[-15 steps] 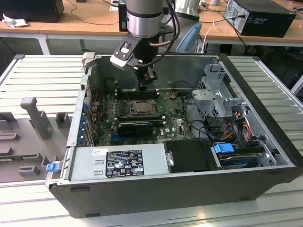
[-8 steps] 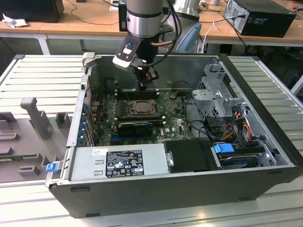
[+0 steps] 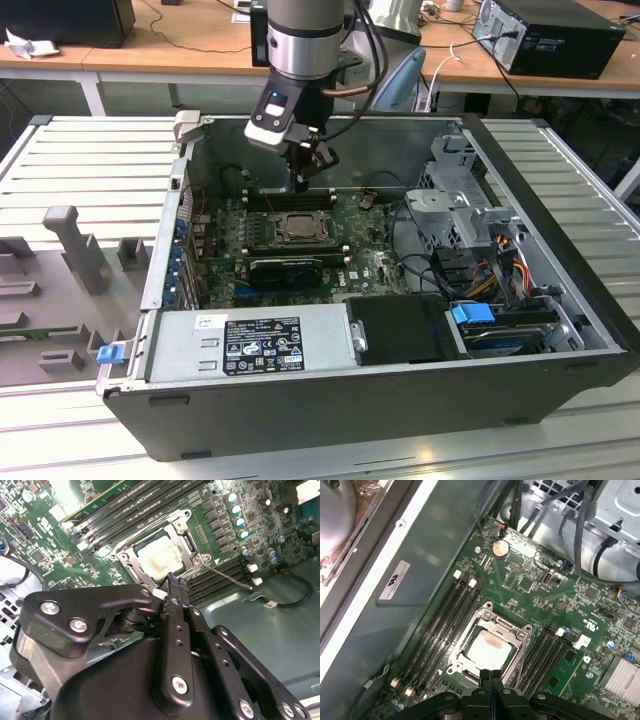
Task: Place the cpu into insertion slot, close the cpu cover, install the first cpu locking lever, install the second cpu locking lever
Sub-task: 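Install the first cpu locking lever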
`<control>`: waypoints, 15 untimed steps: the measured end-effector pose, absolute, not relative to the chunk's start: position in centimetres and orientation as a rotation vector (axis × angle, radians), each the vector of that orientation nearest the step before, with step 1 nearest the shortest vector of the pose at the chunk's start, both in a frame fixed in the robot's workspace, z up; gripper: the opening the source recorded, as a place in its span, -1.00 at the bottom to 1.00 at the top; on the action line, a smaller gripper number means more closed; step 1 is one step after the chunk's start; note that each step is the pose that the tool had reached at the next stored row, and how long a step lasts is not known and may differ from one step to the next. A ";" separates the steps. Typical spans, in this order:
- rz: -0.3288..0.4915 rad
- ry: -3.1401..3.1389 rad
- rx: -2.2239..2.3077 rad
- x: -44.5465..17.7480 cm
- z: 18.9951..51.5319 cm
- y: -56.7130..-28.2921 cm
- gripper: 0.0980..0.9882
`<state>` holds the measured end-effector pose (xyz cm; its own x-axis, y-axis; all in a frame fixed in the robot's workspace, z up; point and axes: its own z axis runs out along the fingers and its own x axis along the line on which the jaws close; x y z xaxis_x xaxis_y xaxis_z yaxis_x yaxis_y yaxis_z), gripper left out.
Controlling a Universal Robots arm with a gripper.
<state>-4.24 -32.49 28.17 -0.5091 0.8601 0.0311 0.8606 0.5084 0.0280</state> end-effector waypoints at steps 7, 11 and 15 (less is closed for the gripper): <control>-0.062 -2.747 -1.494 -4.2 28.2 -32.5 -0.98; -0.061 -2.752 -1.483 -4.2 28.4 -32.5 -0.98; -0.061 -2.762 -1.464 -4.2 28.8 -32.5 -0.98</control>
